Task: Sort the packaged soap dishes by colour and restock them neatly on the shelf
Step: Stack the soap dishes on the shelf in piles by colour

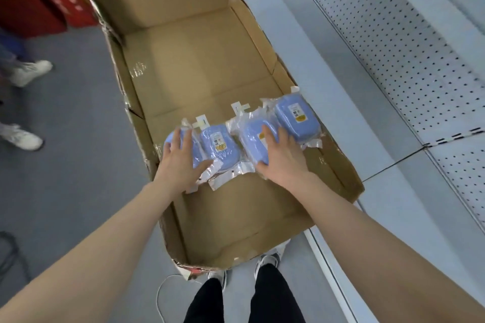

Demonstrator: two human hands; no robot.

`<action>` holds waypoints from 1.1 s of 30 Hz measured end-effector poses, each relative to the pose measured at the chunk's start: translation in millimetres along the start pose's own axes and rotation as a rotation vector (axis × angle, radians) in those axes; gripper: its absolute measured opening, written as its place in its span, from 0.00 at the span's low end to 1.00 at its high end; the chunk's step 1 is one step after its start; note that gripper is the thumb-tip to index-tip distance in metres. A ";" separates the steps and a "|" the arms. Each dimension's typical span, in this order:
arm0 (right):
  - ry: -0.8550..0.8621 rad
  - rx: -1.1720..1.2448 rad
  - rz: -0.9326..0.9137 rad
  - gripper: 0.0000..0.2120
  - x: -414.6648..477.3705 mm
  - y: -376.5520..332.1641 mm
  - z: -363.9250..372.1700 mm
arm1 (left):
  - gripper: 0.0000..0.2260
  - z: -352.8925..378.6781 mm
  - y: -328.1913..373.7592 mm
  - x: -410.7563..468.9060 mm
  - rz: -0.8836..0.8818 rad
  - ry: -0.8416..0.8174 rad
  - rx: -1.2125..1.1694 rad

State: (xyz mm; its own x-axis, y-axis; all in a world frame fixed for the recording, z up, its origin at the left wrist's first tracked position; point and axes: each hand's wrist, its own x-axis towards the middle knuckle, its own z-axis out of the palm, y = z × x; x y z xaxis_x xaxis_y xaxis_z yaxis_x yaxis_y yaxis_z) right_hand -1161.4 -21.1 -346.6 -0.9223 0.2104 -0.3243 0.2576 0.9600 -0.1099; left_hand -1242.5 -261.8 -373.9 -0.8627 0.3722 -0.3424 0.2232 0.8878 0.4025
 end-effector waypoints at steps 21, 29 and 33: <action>0.039 -0.034 -0.017 0.41 -85.4 14.5 18.6 | 0.37 2.4 33.4 6.2 0.553 0.152 0.618; 0.000 -0.374 -0.423 0.39 -56.3 16.1 19.2 | 0.37 -18.3 51.3 3.4 0.092 0.027 0.206; -0.022 -0.378 -0.307 0.37 -62.9 26.2 13.5 | 0.35 -16.3 76.1 6.4 0.090 0.048 0.048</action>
State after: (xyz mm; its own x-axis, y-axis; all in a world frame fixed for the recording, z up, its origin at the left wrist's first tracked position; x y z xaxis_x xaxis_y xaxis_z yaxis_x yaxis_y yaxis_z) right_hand -1092.7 -11.7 -341.8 -0.9318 -0.0927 -0.3510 -0.1516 0.9779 0.1441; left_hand -1238.5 -196.3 -331.7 -0.8586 0.4386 -0.2655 0.3211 0.8637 0.3884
